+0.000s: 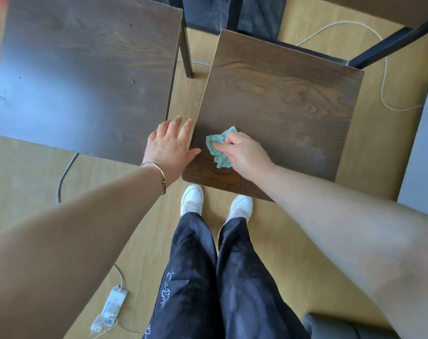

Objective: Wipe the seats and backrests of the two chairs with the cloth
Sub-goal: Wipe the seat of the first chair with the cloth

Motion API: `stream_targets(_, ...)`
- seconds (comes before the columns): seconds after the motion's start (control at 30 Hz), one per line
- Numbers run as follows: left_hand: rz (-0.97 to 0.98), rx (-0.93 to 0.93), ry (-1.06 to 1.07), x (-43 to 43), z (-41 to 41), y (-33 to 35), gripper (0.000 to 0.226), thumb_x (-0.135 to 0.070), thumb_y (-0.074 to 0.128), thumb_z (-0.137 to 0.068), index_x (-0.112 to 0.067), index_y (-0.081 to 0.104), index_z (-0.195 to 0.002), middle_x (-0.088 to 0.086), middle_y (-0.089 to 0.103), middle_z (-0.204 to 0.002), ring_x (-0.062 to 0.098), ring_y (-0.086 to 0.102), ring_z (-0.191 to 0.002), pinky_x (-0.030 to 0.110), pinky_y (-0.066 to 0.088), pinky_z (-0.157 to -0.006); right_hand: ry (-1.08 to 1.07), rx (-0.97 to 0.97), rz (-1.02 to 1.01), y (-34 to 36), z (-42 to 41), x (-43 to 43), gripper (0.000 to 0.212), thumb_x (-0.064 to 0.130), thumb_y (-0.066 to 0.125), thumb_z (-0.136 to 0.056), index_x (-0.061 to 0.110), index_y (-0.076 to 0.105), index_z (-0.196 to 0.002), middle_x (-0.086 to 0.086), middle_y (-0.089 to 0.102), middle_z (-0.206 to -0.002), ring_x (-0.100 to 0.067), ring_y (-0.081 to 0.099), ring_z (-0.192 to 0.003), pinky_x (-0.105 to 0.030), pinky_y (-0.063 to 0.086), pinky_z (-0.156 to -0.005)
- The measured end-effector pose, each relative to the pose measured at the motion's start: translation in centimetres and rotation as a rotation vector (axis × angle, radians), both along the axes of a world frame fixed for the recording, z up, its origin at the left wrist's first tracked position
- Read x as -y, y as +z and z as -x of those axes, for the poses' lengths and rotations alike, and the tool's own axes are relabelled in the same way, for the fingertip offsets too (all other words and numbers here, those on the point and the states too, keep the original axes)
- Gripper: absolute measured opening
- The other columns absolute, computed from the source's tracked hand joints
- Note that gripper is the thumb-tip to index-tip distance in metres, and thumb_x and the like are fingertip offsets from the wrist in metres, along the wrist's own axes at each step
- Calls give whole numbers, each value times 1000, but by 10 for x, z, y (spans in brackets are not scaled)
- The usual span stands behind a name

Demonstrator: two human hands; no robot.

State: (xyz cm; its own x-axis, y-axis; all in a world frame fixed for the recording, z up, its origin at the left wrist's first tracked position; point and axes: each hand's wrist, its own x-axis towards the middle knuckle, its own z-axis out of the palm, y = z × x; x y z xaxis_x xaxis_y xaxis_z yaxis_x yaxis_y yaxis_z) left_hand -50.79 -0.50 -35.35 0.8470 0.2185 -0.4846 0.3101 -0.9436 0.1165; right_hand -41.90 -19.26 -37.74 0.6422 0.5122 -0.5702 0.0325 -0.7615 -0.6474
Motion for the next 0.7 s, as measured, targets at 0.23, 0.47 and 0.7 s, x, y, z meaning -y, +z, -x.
stream_targets(0.23, 10, -5, -22, 7, 26, 1, 67, -54, 38, -97, -20, 18, -151, 9, 26, -155, 33, 27, -139, 48, 31, -110, -59, -205, 33, 11, 71, 28, 44, 48, 62, -91, 12, 45, -72, 2, 44, -81, -15, 45, -72, -38, 39, -67)
stream_targets(0.47, -13, -12, -34, 20, 10, 5, 66, -55, 34, -97, -22, 16, -151, 7, 24, -156, 31, 24, -141, 47, 30, -111, 22, 64, -6, 20, 48, 48, 47, 57, 47, -87, 14, 65, -86, 1, 48, -84, -9, 47, -76, -30, 37, -67)
stream_targets(0.7, 7, 77, -54, 46, -54, 0, 68, -56, 40, -94, -21, 23, -151, 5, 28, -155, 30, 29, -138, 45, 33, -109, -461, 300, -9, 31, -145, 80, 28, 25, 54, -100, 3, 64, -115, 12, 52, -84, 6, 58, -76, -8, 44, -57)
